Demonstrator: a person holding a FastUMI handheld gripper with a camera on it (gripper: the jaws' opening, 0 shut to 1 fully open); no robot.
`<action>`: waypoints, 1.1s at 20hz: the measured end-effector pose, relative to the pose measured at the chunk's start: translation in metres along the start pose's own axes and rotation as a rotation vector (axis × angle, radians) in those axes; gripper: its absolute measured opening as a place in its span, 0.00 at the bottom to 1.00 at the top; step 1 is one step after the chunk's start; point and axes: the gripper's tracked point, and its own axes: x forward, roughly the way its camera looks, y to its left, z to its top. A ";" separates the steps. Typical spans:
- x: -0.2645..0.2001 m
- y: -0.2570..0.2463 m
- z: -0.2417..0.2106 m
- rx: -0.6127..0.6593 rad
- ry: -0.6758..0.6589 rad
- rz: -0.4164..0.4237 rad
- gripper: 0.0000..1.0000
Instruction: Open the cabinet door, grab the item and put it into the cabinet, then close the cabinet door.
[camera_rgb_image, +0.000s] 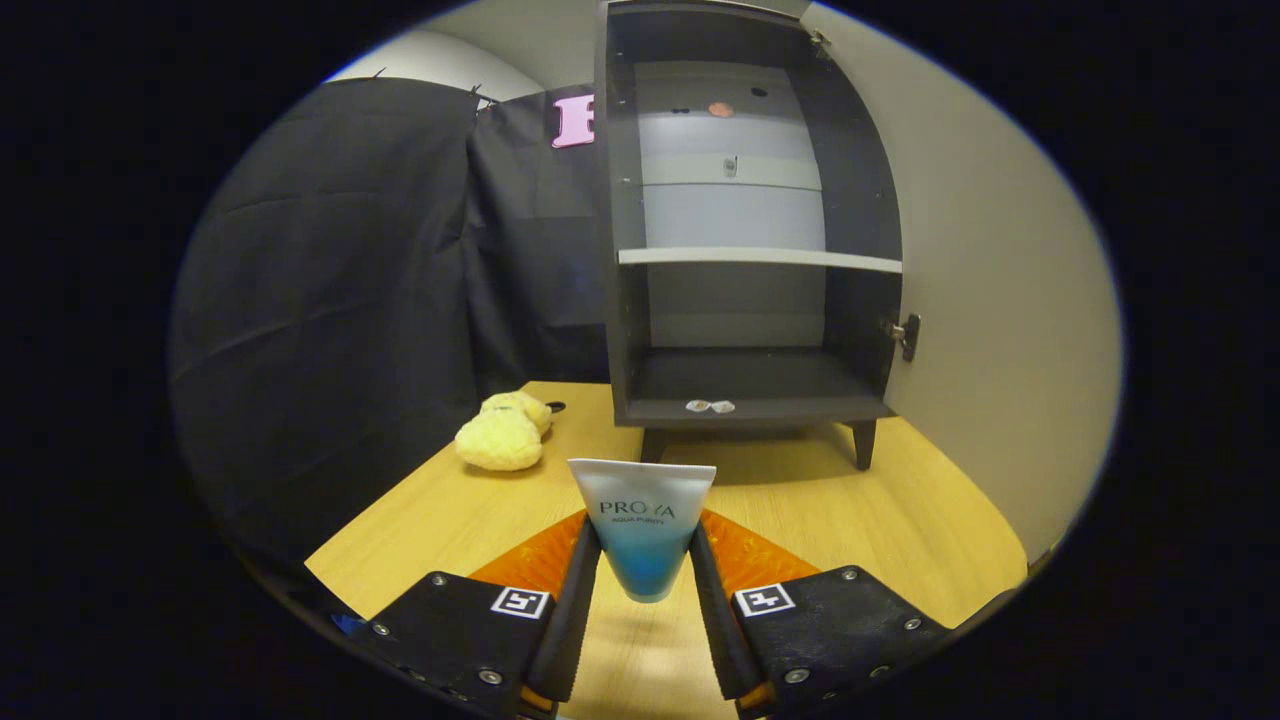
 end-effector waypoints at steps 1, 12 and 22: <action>0.003 -0.004 0.008 -0.004 -0.019 -0.006 0.53; 0.030 -0.042 0.118 -0.039 -0.151 -0.021 0.53; 0.105 -0.056 0.225 0.014 -0.174 0.004 0.53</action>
